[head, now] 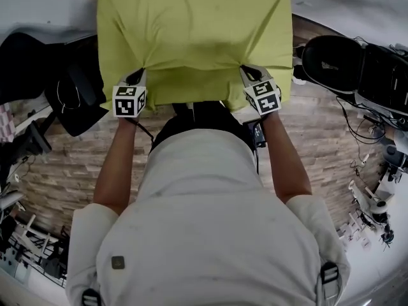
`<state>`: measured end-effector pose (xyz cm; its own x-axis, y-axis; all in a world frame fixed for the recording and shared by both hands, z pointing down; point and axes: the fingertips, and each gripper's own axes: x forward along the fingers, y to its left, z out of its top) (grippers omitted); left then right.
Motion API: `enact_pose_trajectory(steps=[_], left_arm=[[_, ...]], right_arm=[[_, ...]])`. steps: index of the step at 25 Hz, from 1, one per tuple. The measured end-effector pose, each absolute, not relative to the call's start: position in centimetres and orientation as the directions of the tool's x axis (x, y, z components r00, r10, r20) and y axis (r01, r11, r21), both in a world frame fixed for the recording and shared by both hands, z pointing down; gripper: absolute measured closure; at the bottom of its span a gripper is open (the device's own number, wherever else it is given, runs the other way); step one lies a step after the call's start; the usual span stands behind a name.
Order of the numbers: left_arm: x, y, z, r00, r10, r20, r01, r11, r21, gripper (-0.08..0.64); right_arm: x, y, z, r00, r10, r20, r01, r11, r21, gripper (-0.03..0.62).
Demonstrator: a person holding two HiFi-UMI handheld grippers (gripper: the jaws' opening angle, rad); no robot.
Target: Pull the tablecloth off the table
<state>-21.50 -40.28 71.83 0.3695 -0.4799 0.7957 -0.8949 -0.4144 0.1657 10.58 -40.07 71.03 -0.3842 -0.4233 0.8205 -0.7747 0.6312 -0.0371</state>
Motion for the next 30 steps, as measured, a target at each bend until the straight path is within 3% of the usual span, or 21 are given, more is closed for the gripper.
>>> enact_pose_trajectory(steps=[14,23,30], left_arm=[[-21.4,-39.7,56.8,0.49,-0.664,0.565,-0.851,-0.506,0.143,0.554],[-24.4,-39.7,45.7,0.519,-0.768,0.375,-0.847,-0.522,0.102,0.554],[-24.8,-37.9,36.9,0.512,-0.829,0.224,-0.856,-0.515,0.05,0.554]], right_arm=[[7.8,-38.8,58.0,-0.416,-0.656,0.63,-0.837,0.547,0.016,0.578],[3.6,-38.6,44.9,-0.467,-0.788,0.402,-0.833,0.544,0.098,0.578],[2.8,-36.1,35.2,-0.527,-0.82,0.224,-0.804,0.566,0.182,0.578]])
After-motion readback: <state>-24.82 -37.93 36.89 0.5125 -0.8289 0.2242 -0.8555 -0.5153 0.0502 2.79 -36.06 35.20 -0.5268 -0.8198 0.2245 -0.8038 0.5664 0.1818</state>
